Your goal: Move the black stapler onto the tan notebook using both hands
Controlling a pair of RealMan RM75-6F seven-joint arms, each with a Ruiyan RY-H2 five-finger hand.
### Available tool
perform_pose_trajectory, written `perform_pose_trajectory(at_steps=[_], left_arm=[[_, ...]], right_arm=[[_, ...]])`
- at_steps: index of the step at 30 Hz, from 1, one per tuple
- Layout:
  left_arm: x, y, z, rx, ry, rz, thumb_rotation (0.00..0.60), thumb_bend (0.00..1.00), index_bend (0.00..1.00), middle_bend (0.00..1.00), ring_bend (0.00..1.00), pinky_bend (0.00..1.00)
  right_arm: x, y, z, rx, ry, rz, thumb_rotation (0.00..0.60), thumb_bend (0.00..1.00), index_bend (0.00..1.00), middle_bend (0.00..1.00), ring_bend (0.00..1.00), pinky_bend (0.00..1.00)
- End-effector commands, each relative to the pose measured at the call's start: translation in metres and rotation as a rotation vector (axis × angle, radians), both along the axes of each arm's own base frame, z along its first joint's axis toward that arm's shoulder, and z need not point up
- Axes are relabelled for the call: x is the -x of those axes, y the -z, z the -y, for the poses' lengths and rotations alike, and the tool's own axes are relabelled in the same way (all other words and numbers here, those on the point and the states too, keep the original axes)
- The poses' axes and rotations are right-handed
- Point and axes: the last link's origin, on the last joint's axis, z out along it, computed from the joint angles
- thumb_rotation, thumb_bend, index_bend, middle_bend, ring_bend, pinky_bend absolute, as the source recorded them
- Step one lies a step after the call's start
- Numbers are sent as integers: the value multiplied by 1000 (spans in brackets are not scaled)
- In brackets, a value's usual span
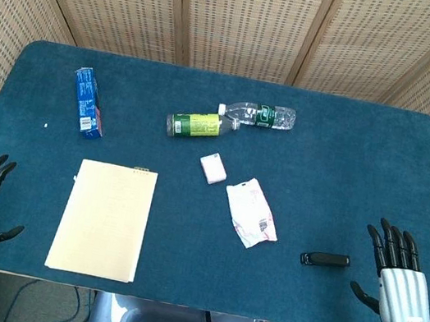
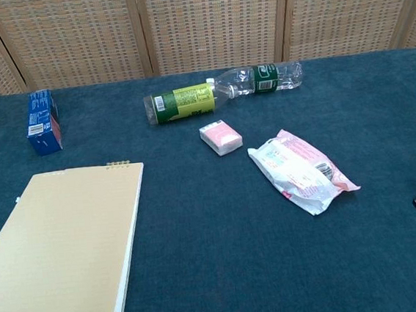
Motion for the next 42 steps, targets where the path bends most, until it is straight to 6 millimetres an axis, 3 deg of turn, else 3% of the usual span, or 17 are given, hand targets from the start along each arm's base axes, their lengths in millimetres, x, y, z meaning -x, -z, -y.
perform_pose_trajectory(at_steps=[1,7,11,14,17,24,42], left_arm=[[0,0,0,0,-1,-1,600,0,0,0,0,0],[-1,0,0,1,8,5,600,0,0,0,0,0],[0,1,-3,5,1,2,600,0,0,0,0,0],[0,4,-5,11,-8,-2,600,0,0,0,0,0],[0,5,-8,13,-13,-4,600,0,0,0,0,0],[2,7,-12,14,-32,-14,600,0,0,0,0,0],[4,9,-15,21,-48,-17,600,0,0,0,0,0]], right_arm=[[0,0,0,-2,2,-2,600,0,0,0,0,0],[3,5,2,-28,21,-3,600,0,0,0,0,0],[10,15,13,-111,41,-3,600,0,2,0,0,0],[18,32,30,-196,20,-48,600,0,61,14,2,0],[25,43,45,-250,10,-63,600,3,140,106,68,20],[38,68,74,-371,20,-104,600,144,274,323,273,219],[47,104,81,-458,-4,-219,600,304,367,405,358,305]])
